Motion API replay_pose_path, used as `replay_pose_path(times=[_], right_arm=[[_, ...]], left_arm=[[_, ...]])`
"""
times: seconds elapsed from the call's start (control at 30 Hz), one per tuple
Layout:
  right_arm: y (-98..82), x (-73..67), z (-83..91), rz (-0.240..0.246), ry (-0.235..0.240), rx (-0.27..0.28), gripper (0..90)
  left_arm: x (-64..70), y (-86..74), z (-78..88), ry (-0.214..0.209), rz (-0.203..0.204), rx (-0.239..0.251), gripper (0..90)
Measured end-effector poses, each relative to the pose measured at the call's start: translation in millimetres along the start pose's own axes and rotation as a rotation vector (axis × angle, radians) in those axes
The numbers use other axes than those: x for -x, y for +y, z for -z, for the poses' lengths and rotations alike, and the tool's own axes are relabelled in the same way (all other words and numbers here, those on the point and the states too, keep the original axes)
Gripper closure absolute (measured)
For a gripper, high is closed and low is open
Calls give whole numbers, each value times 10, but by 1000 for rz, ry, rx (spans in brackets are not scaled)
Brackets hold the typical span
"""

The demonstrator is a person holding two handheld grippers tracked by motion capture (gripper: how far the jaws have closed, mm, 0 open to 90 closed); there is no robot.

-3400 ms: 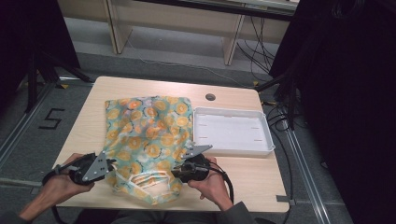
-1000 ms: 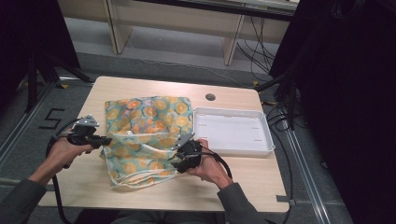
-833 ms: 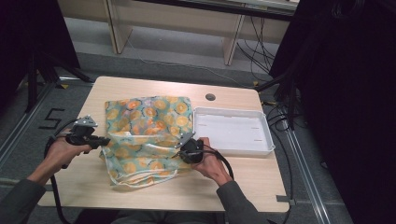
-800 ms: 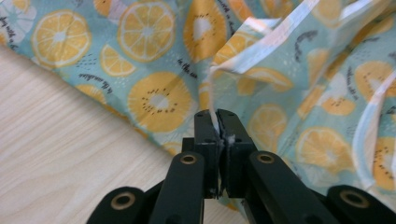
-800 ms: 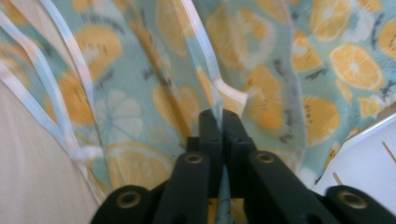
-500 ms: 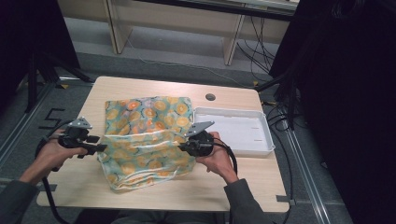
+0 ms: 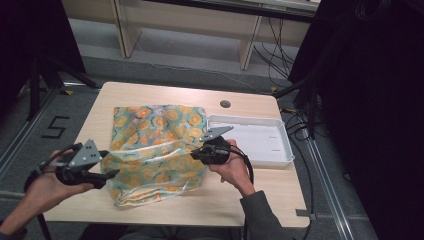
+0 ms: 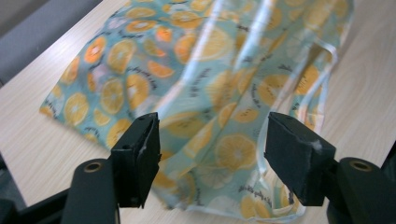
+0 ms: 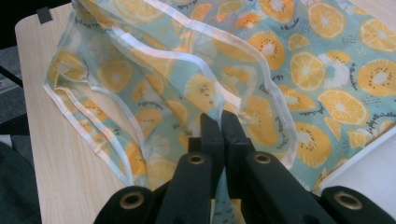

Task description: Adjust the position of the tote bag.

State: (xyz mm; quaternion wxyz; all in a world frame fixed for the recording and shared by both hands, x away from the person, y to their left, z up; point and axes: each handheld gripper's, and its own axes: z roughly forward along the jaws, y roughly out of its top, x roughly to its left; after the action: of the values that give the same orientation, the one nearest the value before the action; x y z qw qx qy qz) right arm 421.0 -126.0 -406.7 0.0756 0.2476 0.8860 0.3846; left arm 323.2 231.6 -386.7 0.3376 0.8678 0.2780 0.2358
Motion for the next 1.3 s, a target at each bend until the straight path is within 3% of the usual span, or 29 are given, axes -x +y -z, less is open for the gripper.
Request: replay_pose_path(times=[0.07,0.1,0.17,0.2,0.27,0.33,0.4,0.57,0.6,0.63,0.67,0.7,0.73,0.77,0.8,0.83,0.87,0.93,0.97,1.03,1.07,1.1,1.17,1.2,1.23,1.27,1.3], right_arm=[[3,-2,-14,-3,4,3,900],[6,-2,-18,-1,14,5,900],[17,-15,-13,4,7,17,900],[28,-20,-2,12,25,10,900],[38,-41,5,-7,24,28,900],[49,-26,14,21,34,28,900],[54,-39,40,-7,39,32,900],[45,-43,41,1,61,46,900],[45,-43,41,1,61,46,900],[55,-60,34,1,74,41,900],[61,-78,34,-10,76,42,900],[61,-78,34,-10,76,42,900],[80,-96,47,6,75,47,900],[80,-96,47,6,75,47,900],[89,-102,63,12,76,53,900],[97,-117,72,21,68,65,900],[112,-131,123,32,54,59,900],[115,-168,146,40,37,61,900],[121,-186,163,48,41,54,900],[136,-229,177,67,42,60,900],[136,-229,177,67,42,60,900],[174,-254,210,85,53,64,900],[191,-268,222,83,43,80,900],[213,-278,245,78,43,84,900],[258,-250,259,95,23,118,900],[272,-235,261,68,-3,123,900],[292,-189,246,74,-35,126,900]], left_arm=[[67,-22,-91,5,-59,-38,299],[97,-57,-251,35,-89,-77,271],[97,-74,-336,43,-92,-84,247],[81,-84,-499,61,-111,-103,239],[49,-81,-646,87,-149,-125,228],[25,-76,-715,84,-156,-140,218],[-28,-62,-908,91,-170,-156,221],[-59,-29,-1086,92,-193,-158,254],[-60,-21,-1134,85,-192,-161,254],[-42,-10,-1228,47,-184,-164,270],[-33,-7,-1258,34,-206,-173,310],[-33,-7,-1258,34,-206,-173,402],[-42,-8,-1275,-7,-205,-176,491],[-42,-8,-1275,-7,-205,-176,613],[-59,-13,-1255,-33,-181,-163,613],[-72,-17,-1215,-50,-156,-142,714],[-99,-8,-1084,-96,-125,-117,812],[-112,13,-912,-123,-133,-110,851],[-112,13,-912,-123,-133,-110,859],[-99,73,-647,-169,-131,-107,871],[-99,73,-647,-169,-131,-107,875],[-102,99,-574,-197,-121,-102,876],[-134,155,-460,-270,-101,-75,869],[-165,192,-415,-286,-88,-57,864],[-257,278,-364,-304,-79,-55,859],[-316,314,-368,-308,-76,-58,857],[-316,314,-368,-308,-76,-58,853]])
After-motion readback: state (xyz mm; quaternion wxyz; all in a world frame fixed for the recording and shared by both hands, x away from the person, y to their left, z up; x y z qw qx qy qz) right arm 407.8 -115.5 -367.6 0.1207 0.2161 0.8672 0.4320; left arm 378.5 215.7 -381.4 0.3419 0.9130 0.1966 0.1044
